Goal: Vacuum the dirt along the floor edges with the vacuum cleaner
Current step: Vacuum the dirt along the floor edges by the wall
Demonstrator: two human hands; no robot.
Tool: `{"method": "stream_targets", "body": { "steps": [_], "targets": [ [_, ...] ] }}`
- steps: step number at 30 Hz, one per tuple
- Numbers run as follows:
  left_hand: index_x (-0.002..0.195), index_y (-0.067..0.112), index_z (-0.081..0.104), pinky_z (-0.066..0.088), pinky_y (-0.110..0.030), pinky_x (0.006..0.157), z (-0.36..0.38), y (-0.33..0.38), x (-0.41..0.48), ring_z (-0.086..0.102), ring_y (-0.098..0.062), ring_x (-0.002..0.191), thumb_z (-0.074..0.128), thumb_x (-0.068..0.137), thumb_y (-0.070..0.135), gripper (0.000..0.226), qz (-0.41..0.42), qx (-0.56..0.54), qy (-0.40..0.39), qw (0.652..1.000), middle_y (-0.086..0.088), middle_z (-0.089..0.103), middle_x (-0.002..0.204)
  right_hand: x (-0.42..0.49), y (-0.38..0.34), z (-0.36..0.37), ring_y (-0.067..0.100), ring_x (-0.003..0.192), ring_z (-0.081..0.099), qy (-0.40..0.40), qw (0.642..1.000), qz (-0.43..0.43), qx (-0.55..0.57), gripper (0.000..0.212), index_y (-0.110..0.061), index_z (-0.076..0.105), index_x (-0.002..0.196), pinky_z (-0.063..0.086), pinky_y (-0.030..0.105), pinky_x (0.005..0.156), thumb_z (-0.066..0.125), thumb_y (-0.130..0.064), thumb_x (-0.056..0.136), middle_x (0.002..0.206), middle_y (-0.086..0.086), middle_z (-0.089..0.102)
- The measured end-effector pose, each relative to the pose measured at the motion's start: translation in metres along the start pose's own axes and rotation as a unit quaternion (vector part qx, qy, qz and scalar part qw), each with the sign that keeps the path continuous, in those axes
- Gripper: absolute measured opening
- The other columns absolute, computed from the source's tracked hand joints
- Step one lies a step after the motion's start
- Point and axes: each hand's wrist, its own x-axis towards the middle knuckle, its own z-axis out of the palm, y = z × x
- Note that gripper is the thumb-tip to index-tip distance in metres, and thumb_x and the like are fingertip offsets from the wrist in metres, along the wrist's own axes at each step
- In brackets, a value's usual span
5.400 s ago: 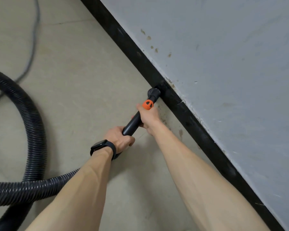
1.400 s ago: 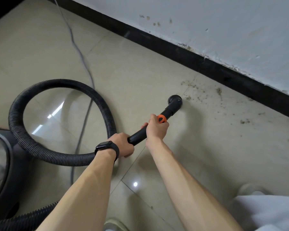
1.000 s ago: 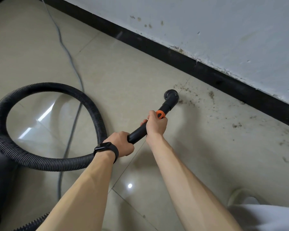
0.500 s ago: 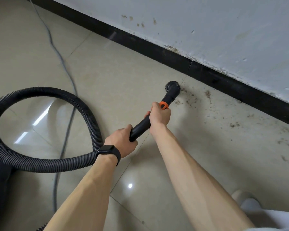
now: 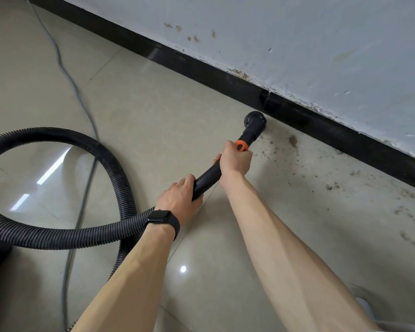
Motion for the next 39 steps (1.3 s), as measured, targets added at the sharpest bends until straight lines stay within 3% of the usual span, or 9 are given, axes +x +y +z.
{"method": "stream_targets", "body": {
  "steps": [4, 8, 11, 13, 16, 21, 23, 30, 39],
  "targets": [
    [0.097, 0.019, 0.037, 0.034, -0.034, 0.057, 0.004, 0.01, 0.01, 0.05, -0.027, 0.075, 0.052, 0.093, 0.029, 0.019, -0.008, -0.017, -0.003, 1.0, 0.0, 0.051, 0.085, 0.012, -0.01, 0.001, 0.012, 0.034, 0.052, -0.005, 1.0, -0.008, -0.015, 0.031, -0.006, 0.053, 0.117, 0.052, 0.032, 0.054, 0.059, -0.015, 0.088, 0.065, 0.003, 0.06],
    [0.096, 0.019, 0.038, 0.04, -0.035, 0.057, 0.004, 0.012, 0.015, 0.052, -0.029, 0.073, 0.055, 0.087, 0.025, 0.02, -0.022, -0.065, -0.012, 0.998, -0.001, 0.052, 0.086, 0.013, -0.019, 0.007, 0.016, 0.04, 0.058, -0.032, 0.999, -0.007, -0.02, 0.031, -0.006, 0.054, 0.116, 0.054, 0.031, 0.055, 0.06, -0.012, 0.087, 0.048, -0.003, 0.059],
    [0.095, 0.022, 0.039, 0.034, -0.031, 0.051, 0.0, 0.006, 0.013, 0.05, -0.022, 0.064, 0.058, 0.084, 0.027, 0.022, -0.036, -0.079, -0.004, 0.996, 0.003, 0.05, 0.08, 0.006, -0.022, 0.011, 0.018, 0.049, 0.066, -0.077, 0.997, 0.008, 0.025, 0.033, 0.001, 0.059, 0.119, 0.057, 0.03, 0.055, 0.065, -0.008, 0.087, 0.068, 0.006, 0.066],
    [0.092, 0.024, 0.039, 0.029, -0.029, 0.048, -0.003, -0.003, 0.007, 0.048, -0.016, 0.06, 0.06, 0.082, 0.029, 0.024, -0.038, -0.078, -0.006, 0.996, 0.006, 0.049, 0.076, -0.003, -0.017, 0.014, 0.019, 0.047, 0.063, -0.098, 0.995, 0.016, 0.023, 0.023, -0.003, 0.058, 0.107, 0.056, 0.03, 0.053, 0.068, -0.01, 0.088, 0.062, 0.003, 0.065],
    [0.084, 0.029, 0.04, 0.031, -0.027, 0.046, -0.009, -0.023, -0.01, 0.05, -0.014, 0.056, 0.061, 0.075, 0.033, 0.023, -0.046, -0.073, 0.0, 0.996, 0.008, 0.052, 0.067, -0.022, 0.0, 0.02, 0.019, 0.042, 0.053, -0.088, 0.996, 0.03, 0.007, 0.022, -0.01, 0.052, 0.102, 0.05, 0.027, 0.045, 0.065, -0.011, 0.085, 0.063, 0.005, 0.058],
    [0.081, 0.031, 0.044, 0.044, -0.027, 0.051, -0.017, -0.064, -0.054, 0.054, -0.012, 0.056, 0.058, 0.069, 0.038, 0.02, -0.043, -0.032, 0.003, 0.999, 0.01, 0.055, 0.062, -0.065, 0.045, 0.016, 0.015, 0.038, 0.05, -0.065, 0.995, 0.059, 0.047, 0.038, -0.004, 0.055, 0.123, 0.051, 0.028, 0.048, 0.064, -0.009, 0.087, 0.072, 0.008, 0.056],
    [0.082, 0.03, 0.046, 0.049, -0.029, 0.054, -0.016, -0.078, -0.073, 0.055, -0.013, 0.059, 0.06, 0.071, 0.037, 0.02, -0.033, -0.015, -0.016, 0.999, 0.01, 0.055, 0.064, -0.082, 0.066, 0.009, 0.015, 0.038, 0.051, -0.05, 0.995, 0.065, 0.062, 0.039, -0.005, 0.053, 0.123, 0.052, 0.028, 0.048, 0.064, -0.009, 0.086, 0.073, 0.008, 0.056],
    [0.086, 0.031, 0.043, 0.027, -0.027, 0.049, -0.003, -0.101, -0.117, 0.048, -0.017, 0.061, 0.059, 0.076, 0.036, 0.02, 0.021, 0.047, -0.033, 0.998, 0.011, 0.049, 0.069, -0.12, 0.111, -0.025, 0.017, 0.041, 0.05, -0.026, 0.988, 0.084, 0.125, 0.027, -0.014, 0.047, 0.102, 0.052, 0.031, 0.051, 0.063, -0.005, 0.083, 0.059, -0.001, 0.054],
    [0.094, 0.026, 0.045, 0.038, -0.03, 0.056, 0.012, -0.079, -0.116, 0.056, -0.024, 0.066, 0.057, 0.08, 0.039, 0.023, 0.045, 0.07, -0.019, 0.996, 0.009, 0.048, 0.074, -0.105, 0.101, -0.038, 0.018, 0.041, 0.042, -0.022, 0.992, 0.061, 0.112, 0.025, -0.013, 0.045, 0.095, 0.046, 0.029, 0.047, 0.059, -0.003, 0.076, 0.052, -0.003, 0.047]
  ]
}}
